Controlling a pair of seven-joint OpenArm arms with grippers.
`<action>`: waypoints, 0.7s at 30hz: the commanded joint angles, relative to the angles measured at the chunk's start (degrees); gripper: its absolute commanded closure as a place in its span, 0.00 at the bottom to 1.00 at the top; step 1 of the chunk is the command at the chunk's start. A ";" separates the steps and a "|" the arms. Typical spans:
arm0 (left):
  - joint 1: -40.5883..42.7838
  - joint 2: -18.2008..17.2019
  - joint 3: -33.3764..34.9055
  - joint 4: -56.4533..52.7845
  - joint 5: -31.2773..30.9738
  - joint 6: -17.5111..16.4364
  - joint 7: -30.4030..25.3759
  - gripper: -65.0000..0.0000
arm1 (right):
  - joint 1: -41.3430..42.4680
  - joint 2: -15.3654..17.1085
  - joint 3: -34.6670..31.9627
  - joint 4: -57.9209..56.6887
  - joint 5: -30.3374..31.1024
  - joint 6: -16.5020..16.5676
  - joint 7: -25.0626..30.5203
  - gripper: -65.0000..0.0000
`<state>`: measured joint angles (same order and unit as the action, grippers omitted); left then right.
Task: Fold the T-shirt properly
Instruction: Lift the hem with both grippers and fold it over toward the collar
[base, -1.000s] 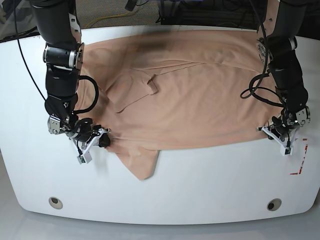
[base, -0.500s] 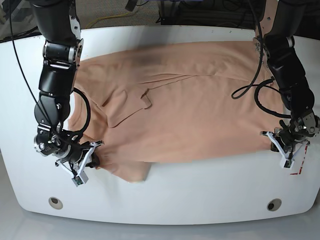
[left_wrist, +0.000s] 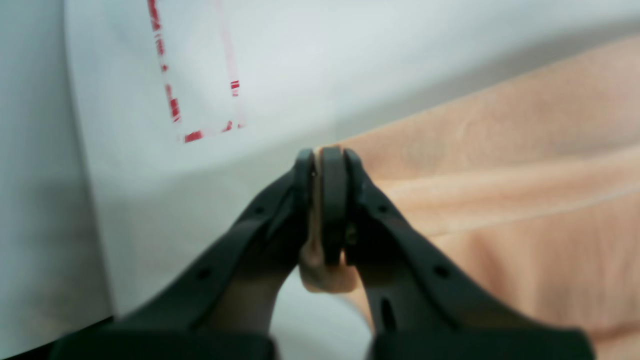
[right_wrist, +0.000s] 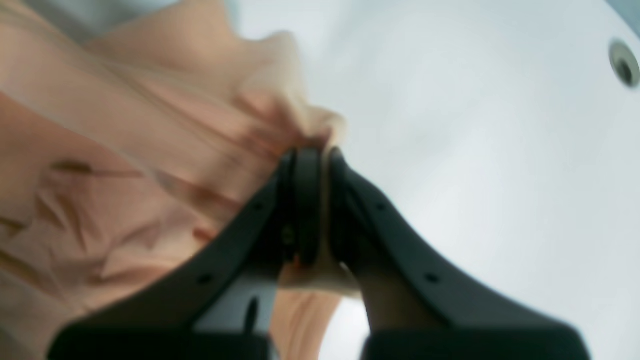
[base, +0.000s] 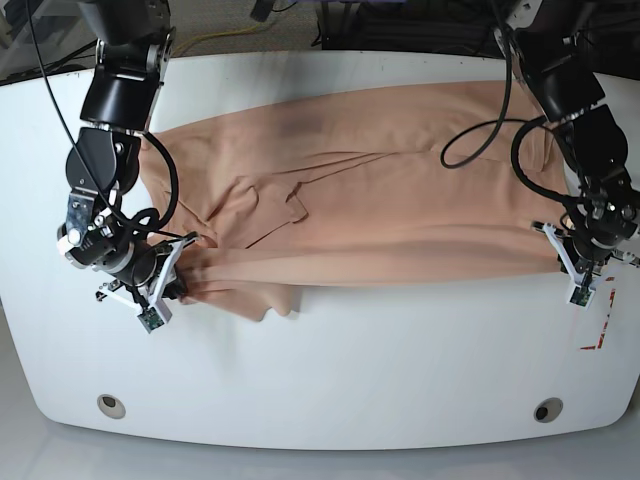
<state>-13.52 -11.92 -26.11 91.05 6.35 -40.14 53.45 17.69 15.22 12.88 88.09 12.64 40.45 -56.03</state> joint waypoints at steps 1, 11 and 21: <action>2.75 0.19 -0.05 7.46 -0.06 0.14 2.33 1.00 | -2.00 1.00 2.98 4.87 0.41 -0.45 -1.16 1.00; 16.73 4.23 0.04 20.38 0.02 0.14 7.52 1.00 | -12.73 0.56 6.76 13.40 0.41 -0.45 -3.09 1.00; 26.49 4.23 0.04 20.30 0.02 0.14 7.52 0.99 | -22.57 0.47 6.85 16.56 0.41 -0.45 -3.09 1.00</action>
<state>12.91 -6.94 -25.87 110.37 6.00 -40.34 61.32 -3.90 14.90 19.40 103.68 13.23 40.14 -60.18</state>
